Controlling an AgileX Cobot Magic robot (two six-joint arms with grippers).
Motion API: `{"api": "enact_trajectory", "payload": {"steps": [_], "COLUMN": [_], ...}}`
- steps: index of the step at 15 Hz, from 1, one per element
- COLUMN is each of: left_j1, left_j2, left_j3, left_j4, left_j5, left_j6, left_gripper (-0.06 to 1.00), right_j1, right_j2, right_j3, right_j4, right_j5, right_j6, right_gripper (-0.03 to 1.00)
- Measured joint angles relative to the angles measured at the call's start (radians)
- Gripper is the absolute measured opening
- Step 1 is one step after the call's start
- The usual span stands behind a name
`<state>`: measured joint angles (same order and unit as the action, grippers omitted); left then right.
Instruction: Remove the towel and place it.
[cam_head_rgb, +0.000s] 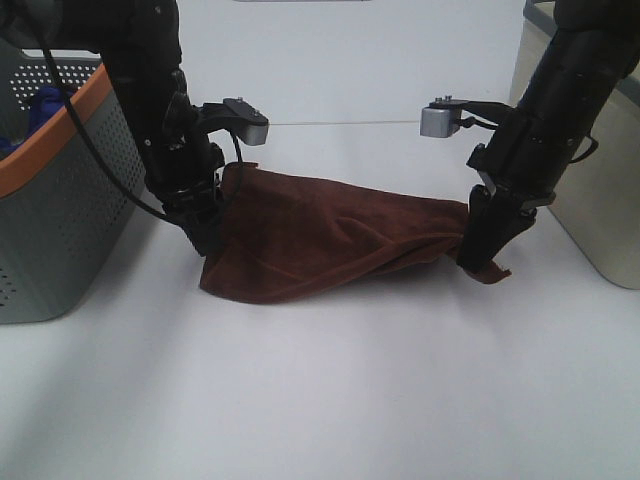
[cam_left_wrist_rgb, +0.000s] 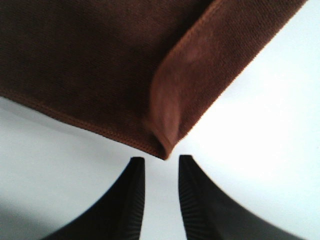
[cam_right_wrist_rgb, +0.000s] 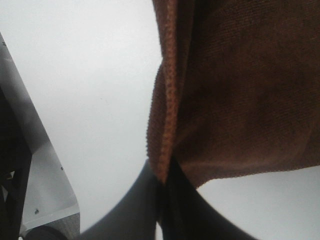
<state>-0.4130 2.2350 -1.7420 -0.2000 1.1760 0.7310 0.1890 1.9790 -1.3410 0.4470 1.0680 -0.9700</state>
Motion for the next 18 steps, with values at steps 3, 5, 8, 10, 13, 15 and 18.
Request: {"api": "enact_trajectory", "payload": {"steps": [3, 5, 8, 10, 13, 15, 18], "left_j1": [0.000, 0.000, 0.000, 0.000, -0.003, -0.007, -0.010], "left_j2": [0.000, 0.000, -0.001, -0.001, -0.035, -0.074, -0.135], "left_j3": [0.000, 0.000, 0.000, -0.018, -0.062, -0.113, -0.207], "left_j4": [-0.029, -0.034, -0.035, -0.035, -0.033, -0.034, -0.029], "left_j5": [0.032, 0.036, 0.033, 0.011, -0.020, -0.019, -0.009], "left_j6": [0.042, 0.039, 0.008, -0.067, -0.145, -0.195, -0.290], "left_gripper": [0.44, 0.56, 0.62, 0.63, 0.83, 0.93, 0.95], "right_j1": [0.000, 0.000, 0.000, 0.000, 0.000, 0.000, 0.000], "right_j2": [0.000, 0.000, 0.000, 0.000, 0.000, 0.000, 0.000], "right_j3": [0.000, 0.000, -0.001, -0.039, -0.137, -0.241, -0.436], "right_j4": [0.011, 0.015, 0.016, 0.016, 0.016, 0.014, -0.036], "right_j5": [0.005, 0.007, 0.012, 0.012, 0.013, 0.013, 0.016], "right_j6": [0.127, 0.259, 0.334, 0.378, 0.486, 0.603, 0.720], "right_gripper": [0.13, 0.45, 0.72, 0.74, 0.74, 0.74, 0.75]}}
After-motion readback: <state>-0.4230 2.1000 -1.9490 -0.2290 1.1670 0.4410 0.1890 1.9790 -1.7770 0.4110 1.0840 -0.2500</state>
